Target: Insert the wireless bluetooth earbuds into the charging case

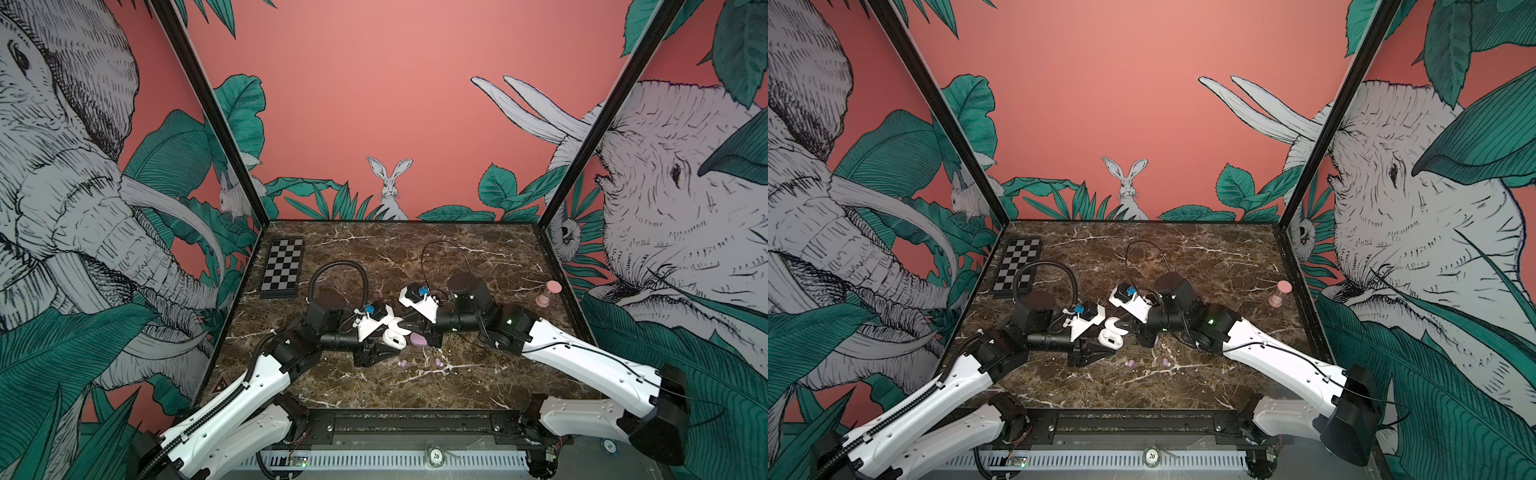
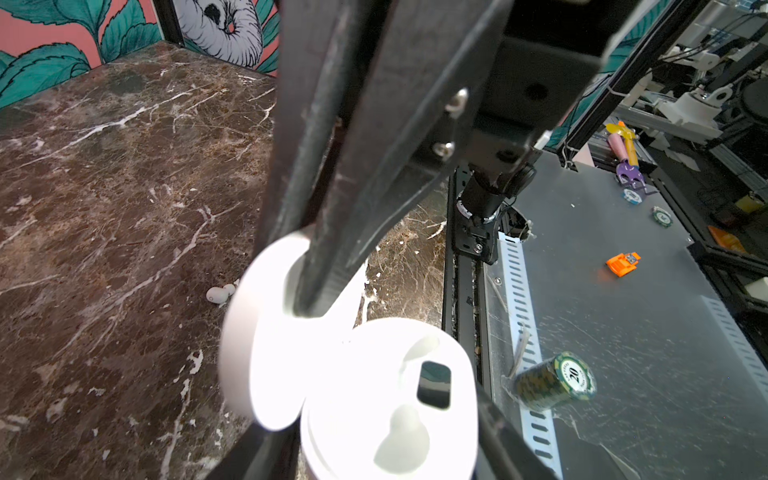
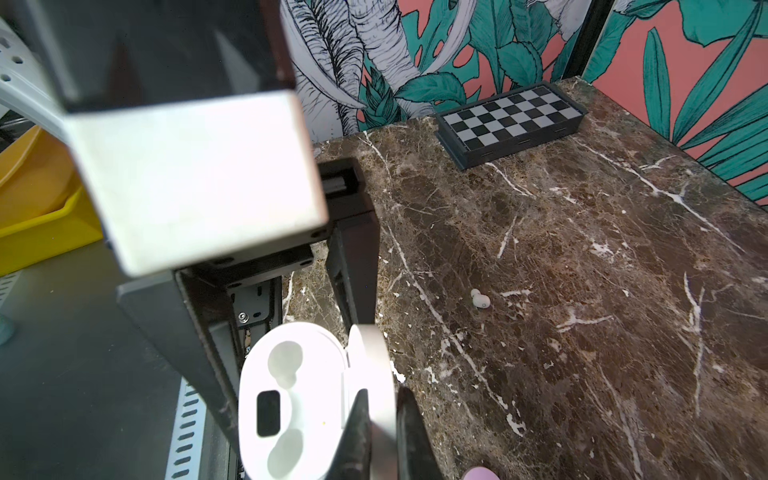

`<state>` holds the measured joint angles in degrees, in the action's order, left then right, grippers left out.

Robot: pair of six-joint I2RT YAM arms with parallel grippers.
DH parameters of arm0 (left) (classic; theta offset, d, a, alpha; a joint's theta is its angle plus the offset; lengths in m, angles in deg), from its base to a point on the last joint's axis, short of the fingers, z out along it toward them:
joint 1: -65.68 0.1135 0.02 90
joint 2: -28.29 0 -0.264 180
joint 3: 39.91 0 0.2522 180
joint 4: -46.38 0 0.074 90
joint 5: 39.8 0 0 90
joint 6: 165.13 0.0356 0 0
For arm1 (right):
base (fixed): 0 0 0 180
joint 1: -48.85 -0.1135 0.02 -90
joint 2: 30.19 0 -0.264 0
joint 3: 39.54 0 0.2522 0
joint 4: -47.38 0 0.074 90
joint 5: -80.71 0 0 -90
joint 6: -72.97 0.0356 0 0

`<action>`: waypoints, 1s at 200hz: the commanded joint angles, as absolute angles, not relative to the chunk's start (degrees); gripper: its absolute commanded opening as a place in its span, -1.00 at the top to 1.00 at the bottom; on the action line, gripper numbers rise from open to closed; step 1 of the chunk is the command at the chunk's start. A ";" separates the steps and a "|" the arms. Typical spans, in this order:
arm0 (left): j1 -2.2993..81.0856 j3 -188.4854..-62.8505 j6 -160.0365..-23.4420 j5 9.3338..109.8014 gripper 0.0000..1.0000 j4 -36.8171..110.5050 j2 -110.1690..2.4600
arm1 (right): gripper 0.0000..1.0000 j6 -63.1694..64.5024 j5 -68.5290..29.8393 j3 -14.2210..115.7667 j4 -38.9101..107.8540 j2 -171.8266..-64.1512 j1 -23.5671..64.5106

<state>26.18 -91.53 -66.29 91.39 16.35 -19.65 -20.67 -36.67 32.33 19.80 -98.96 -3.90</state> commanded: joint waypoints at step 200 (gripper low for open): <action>26.57 -84.12 -68.65 33.70 -0.88 21.56 2.87 | 1.00 -35.50 -9.38 45.79 18.96 -120.25 -4.29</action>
